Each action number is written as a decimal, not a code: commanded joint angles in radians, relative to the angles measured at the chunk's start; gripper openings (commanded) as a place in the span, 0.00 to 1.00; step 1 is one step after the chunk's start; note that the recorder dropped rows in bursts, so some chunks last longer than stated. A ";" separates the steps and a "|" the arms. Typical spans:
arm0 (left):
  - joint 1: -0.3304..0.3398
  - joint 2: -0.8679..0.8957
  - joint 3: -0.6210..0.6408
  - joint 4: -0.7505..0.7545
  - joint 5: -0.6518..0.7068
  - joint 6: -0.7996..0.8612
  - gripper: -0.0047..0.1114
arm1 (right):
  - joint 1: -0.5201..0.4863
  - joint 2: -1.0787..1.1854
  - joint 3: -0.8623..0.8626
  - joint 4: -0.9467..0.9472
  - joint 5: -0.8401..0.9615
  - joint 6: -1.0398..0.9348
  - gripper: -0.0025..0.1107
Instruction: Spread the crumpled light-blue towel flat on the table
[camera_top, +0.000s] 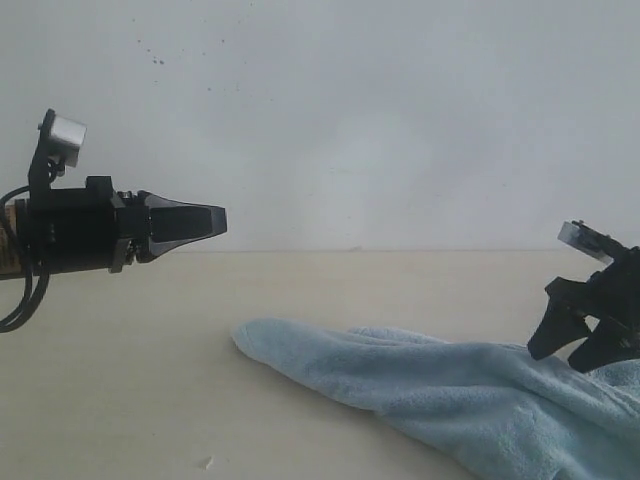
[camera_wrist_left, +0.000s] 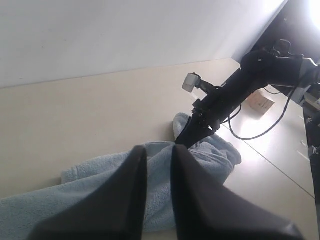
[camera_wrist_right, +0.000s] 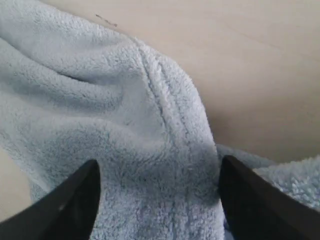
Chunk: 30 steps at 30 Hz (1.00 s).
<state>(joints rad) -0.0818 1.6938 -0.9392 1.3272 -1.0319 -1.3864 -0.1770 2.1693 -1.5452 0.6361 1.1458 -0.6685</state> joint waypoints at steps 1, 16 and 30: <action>0.001 0.002 -0.004 -0.012 -0.015 -0.007 0.19 | -0.002 0.020 -0.002 -0.008 0.028 0.035 0.58; 0.001 0.002 -0.004 -0.008 -0.015 -0.007 0.19 | 0.000 0.029 -0.002 0.281 0.075 -0.096 0.02; 0.001 -0.008 -0.004 0.049 -0.017 0.020 0.12 | 0.094 -0.104 -0.004 0.325 0.075 -0.167 0.02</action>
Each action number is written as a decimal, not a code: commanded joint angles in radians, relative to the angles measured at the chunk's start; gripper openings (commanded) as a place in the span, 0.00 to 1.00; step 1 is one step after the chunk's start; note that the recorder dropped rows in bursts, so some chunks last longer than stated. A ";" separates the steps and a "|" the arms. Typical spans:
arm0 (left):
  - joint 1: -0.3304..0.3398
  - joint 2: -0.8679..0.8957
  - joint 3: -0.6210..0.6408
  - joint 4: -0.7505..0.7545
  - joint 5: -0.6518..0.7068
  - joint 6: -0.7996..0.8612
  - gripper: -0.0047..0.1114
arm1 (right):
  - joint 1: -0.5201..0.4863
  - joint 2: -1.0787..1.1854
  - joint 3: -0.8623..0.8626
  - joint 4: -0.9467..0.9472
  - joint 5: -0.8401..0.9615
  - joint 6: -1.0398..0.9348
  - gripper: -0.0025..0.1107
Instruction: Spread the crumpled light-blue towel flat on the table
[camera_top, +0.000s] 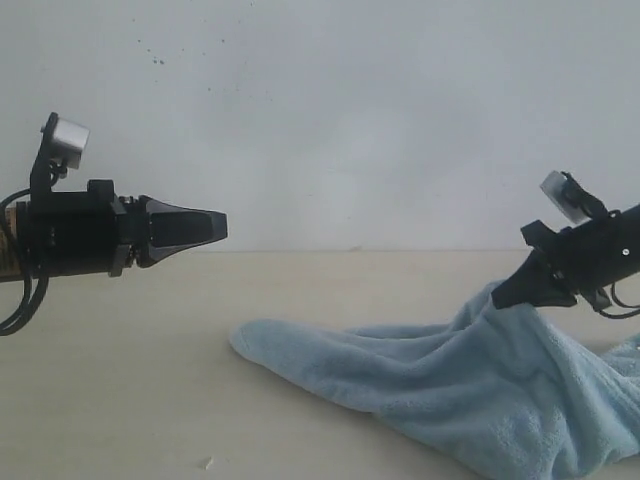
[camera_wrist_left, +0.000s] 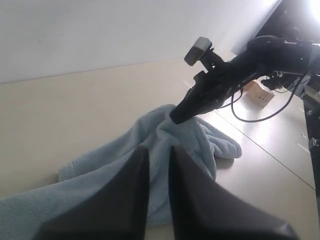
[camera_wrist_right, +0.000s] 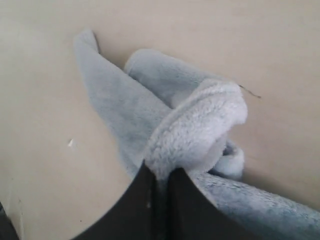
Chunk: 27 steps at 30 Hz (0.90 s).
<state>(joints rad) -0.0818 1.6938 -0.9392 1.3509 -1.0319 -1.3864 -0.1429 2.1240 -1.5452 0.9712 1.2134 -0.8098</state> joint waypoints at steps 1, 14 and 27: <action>0.001 -0.017 -0.004 0.050 -0.017 0.042 0.07 | 0.086 -0.069 -0.004 -0.032 0.008 -0.025 0.02; 0.001 -0.311 -0.004 0.306 0.168 0.082 0.08 | 0.509 -0.243 -0.002 -0.411 0.008 0.122 0.02; 0.001 -0.493 0.094 0.394 0.333 -0.080 0.08 | 0.981 -0.264 -0.002 -0.716 0.008 0.312 0.02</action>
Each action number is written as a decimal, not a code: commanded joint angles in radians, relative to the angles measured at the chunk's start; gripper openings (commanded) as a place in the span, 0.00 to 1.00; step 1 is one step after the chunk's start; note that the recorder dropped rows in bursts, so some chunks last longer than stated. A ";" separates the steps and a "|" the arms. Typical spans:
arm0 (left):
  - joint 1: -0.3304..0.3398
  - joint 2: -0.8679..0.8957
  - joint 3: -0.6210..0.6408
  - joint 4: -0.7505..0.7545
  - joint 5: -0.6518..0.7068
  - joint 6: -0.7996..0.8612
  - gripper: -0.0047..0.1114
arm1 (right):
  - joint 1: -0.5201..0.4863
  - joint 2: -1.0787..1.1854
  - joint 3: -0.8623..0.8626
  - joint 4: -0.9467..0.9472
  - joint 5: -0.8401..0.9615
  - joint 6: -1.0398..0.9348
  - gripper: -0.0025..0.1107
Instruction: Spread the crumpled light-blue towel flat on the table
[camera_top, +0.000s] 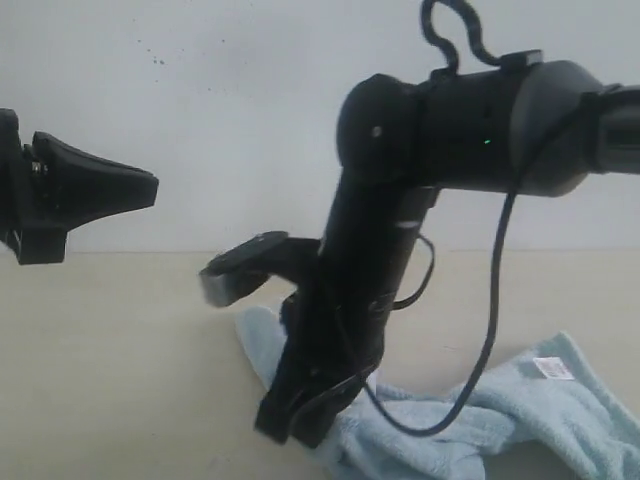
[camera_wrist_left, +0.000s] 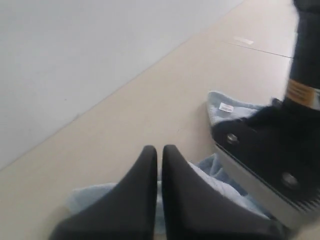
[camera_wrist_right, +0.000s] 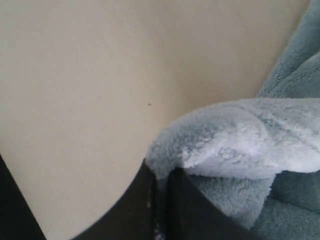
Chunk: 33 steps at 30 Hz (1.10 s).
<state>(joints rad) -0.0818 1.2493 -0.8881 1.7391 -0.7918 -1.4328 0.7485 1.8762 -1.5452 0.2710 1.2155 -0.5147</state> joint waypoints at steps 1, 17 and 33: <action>0.001 -0.068 0.057 0.005 0.130 -0.034 0.08 | 0.112 -0.016 -0.002 -0.025 0.006 0.028 0.02; 0.001 -0.363 0.216 0.005 0.603 -0.148 0.08 | 0.220 -0.016 0.302 -0.034 -0.163 0.100 0.02; -0.001 -0.023 0.231 -0.408 0.173 0.134 0.08 | 0.205 -0.078 0.147 -0.271 0.006 0.268 0.54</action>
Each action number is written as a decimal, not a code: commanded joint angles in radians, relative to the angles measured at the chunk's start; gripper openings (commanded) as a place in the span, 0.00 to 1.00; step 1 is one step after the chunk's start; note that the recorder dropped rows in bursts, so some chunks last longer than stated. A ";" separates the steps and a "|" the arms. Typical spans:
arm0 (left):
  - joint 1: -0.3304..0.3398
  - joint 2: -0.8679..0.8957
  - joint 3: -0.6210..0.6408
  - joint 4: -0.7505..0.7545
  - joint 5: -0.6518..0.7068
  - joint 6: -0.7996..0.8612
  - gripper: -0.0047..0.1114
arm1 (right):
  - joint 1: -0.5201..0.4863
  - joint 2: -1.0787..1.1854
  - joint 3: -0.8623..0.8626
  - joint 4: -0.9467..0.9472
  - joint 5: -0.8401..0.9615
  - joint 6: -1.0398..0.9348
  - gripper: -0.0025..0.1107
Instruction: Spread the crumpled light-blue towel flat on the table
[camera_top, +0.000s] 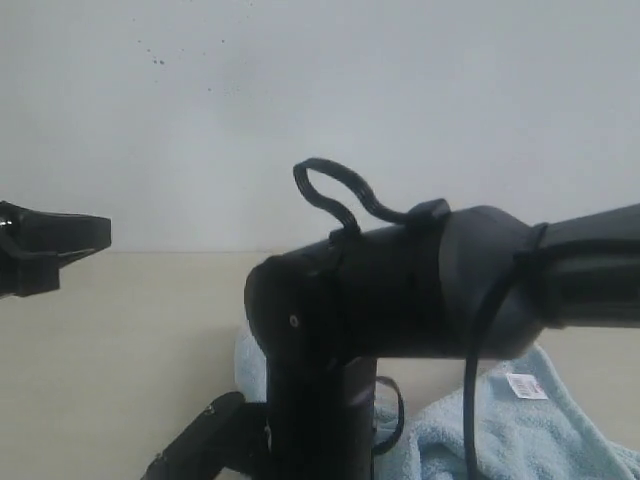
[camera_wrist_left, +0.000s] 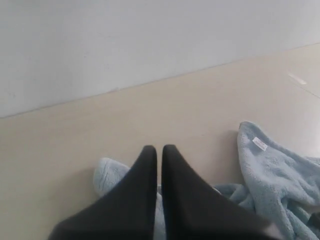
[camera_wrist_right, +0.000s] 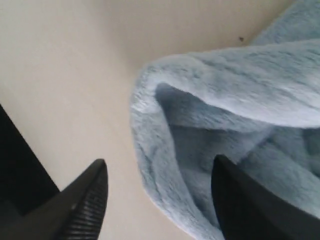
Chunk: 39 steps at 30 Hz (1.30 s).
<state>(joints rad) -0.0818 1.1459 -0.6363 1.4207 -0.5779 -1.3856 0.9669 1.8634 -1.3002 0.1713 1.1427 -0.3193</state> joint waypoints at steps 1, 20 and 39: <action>-0.001 0.101 -0.028 -0.088 -0.047 0.087 0.08 | -0.028 -0.085 -0.130 -0.238 0.078 0.095 0.54; -0.569 0.416 -0.109 0.134 0.351 0.268 0.67 | -0.923 0.046 -0.189 0.272 0.069 0.008 0.54; -0.779 0.567 -0.079 0.324 0.653 0.077 0.67 | -0.923 0.112 -0.187 0.312 -0.029 -0.004 0.53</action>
<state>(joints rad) -0.8481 1.6934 -0.7184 1.7459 -0.0219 -1.2976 0.0497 1.9815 -1.4856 0.4739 1.1152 -0.3118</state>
